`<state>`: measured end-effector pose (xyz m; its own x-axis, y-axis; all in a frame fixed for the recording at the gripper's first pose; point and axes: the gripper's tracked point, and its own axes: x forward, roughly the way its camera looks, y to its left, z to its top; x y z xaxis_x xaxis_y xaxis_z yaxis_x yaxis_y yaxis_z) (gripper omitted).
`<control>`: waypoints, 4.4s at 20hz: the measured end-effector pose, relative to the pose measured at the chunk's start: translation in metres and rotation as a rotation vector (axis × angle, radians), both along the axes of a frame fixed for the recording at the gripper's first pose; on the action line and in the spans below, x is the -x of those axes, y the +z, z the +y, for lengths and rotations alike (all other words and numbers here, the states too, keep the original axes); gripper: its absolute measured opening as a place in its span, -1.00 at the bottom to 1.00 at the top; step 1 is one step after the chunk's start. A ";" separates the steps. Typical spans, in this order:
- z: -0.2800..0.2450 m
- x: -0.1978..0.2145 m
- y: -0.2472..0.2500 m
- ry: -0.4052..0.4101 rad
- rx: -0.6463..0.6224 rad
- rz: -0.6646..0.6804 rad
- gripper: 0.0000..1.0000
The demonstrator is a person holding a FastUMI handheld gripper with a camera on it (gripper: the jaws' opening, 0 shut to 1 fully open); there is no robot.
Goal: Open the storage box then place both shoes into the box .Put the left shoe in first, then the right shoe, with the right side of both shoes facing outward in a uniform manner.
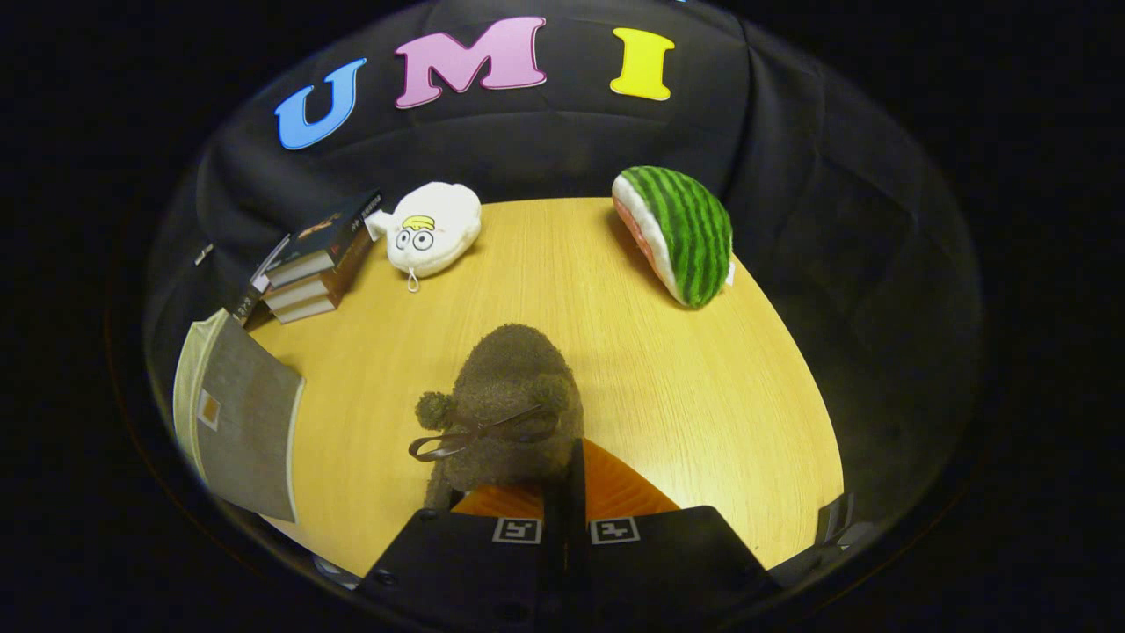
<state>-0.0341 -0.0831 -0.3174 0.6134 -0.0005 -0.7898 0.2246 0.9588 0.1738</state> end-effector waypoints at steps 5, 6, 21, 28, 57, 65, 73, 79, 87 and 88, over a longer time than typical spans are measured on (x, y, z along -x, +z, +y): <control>0.061 -0.020 0.080 -0.004 -0.092 -0.042 -0.89; 0.078 -0.025 0.094 0.007 -0.110 -0.048 -0.89; 0.318 -0.030 0.150 0.228 -0.197 0.050 -0.89; 0.348 -0.026 0.116 0.278 -0.105 0.094 -0.87; 0.315 -0.057 0.156 0.252 -0.120 -0.164 0.98; 0.218 -0.098 0.200 0.182 -0.038 -0.341 0.98; 0.130 -0.104 0.240 0.123 0.027 -0.479 0.98; 0.077 -0.098 0.251 0.112 0.069 -0.544 0.98; 0.026 -0.080 0.254 0.100 0.095 -0.601 0.97; 0.022 -0.078 0.253 0.098 0.092 -0.599 0.97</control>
